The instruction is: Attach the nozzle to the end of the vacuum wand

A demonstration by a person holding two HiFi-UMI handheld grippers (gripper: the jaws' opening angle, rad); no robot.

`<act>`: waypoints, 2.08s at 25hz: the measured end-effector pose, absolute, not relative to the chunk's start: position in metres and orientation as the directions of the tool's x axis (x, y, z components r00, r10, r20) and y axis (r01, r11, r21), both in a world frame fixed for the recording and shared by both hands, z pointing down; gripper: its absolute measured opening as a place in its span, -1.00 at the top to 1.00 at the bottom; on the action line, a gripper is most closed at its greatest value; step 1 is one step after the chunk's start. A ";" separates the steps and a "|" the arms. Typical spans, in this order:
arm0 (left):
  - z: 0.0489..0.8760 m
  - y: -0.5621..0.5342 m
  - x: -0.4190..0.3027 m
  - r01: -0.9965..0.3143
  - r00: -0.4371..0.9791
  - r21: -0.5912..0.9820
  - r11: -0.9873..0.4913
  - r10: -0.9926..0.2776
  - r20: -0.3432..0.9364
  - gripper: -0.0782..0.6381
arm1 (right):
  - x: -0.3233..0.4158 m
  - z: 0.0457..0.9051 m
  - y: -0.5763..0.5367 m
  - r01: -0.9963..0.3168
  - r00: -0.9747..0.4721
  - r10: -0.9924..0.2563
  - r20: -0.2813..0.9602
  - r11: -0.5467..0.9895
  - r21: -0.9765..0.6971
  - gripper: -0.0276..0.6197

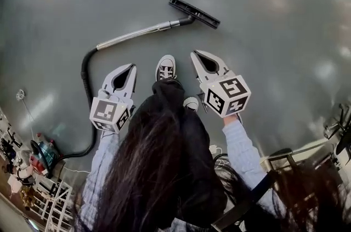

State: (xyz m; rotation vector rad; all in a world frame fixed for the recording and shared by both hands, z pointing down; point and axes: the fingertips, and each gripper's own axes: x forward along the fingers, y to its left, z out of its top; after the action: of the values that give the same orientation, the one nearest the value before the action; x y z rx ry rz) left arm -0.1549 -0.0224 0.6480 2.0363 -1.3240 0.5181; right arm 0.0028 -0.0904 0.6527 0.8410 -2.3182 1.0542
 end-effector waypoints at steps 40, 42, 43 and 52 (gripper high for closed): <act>0.128 0.299 -0.197 -0.752 0.657 0.338 -0.566 -0.684 0.317 0.77 | -0.101 0.152 0.255 -0.786 -0.617 -0.584 0.527 0.426 -0.448 0.90; 0.136 0.314 -0.206 -0.745 0.662 0.367 -0.556 -0.680 0.315 0.77 | -0.107 0.154 0.283 -0.794 -0.608 -0.579 0.543 0.423 -0.437 0.90; 0.138 0.322 -0.208 -0.739 0.666 0.391 -0.548 -0.679 0.308 0.77 | -0.108 0.154 0.298 -0.796 -0.605 -0.573 0.553 0.428 -0.427 0.90; 0.110 0.362 -0.169 -0.690 0.697 0.454 -0.563 -0.685 0.211 0.77 | -0.064 0.143 0.362 -0.809 -0.586 -0.589 0.556 0.389 -0.441 0.90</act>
State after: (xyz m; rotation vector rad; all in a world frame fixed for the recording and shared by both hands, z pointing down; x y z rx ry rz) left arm -0.1687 0.3618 0.1097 2.3961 -1.0541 0.0139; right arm -0.0643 0.3620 0.1431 1.2224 -2.3429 1.0042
